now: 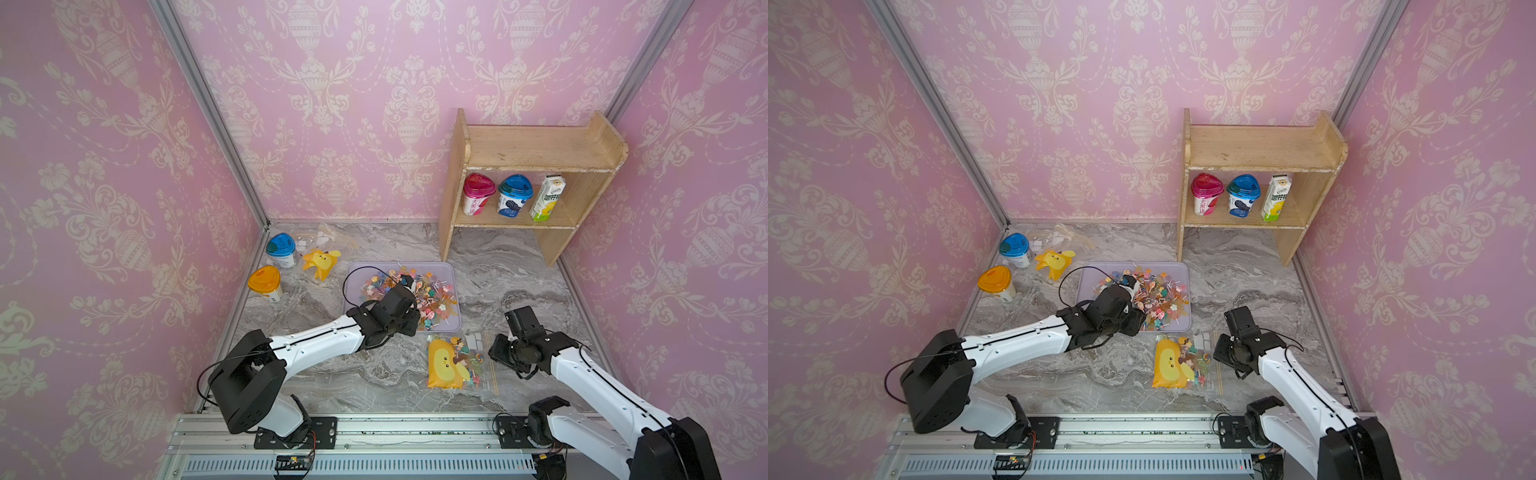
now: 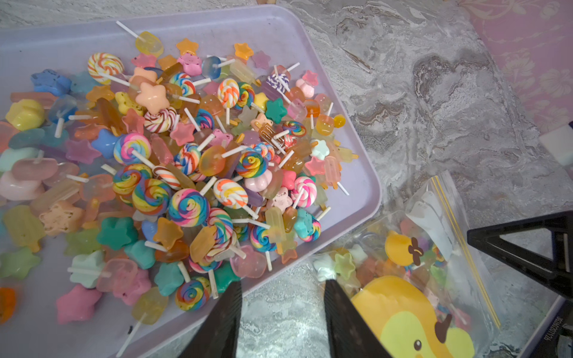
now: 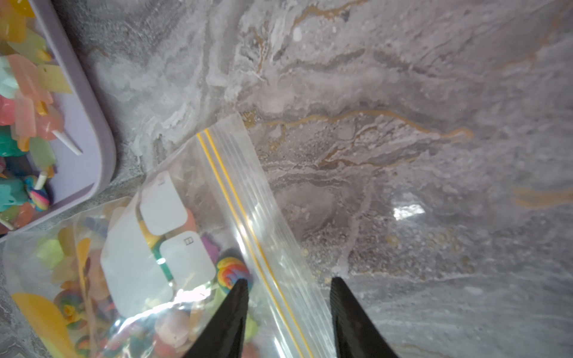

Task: Pour candies out of the ziploc bag
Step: Place the candies in the ziploc bag on the tray.

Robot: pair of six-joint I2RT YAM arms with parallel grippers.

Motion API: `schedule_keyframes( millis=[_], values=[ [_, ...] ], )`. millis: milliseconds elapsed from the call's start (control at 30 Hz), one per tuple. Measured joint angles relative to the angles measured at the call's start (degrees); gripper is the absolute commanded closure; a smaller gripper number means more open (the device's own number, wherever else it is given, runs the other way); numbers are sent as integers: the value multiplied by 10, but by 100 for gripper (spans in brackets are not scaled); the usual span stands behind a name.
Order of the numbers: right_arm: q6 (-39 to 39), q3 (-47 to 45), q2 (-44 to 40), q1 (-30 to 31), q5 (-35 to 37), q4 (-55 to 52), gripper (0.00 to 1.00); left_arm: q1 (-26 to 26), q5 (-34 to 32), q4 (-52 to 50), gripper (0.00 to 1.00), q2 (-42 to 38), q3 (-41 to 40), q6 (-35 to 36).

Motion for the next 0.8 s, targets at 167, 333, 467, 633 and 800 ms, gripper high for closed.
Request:
schedule_keyframes(
  millis=[167, 333, 467, 633, 800],
  values=[
    [0, -2, 17, 0, -2, 11, 52, -23, 1, 19, 54, 7, 1, -9],
    [-2, -2, 35, 0, -2, 20, 52, -59, 10, 30, 40, 42, 22, -14],
    [-2, -2, 55, 0, -10, 31, 52, -87, 14, 32, 35, 75, 46, -23],
    [-5, 1, 71, 0, -22, 47, 58, -112, 22, 19, 31, 105, 63, -25],
    [-8, 1, 76, 0, -33, 58, 71, -120, 26, 10, 26, 108, 49, -42]
  ],
)
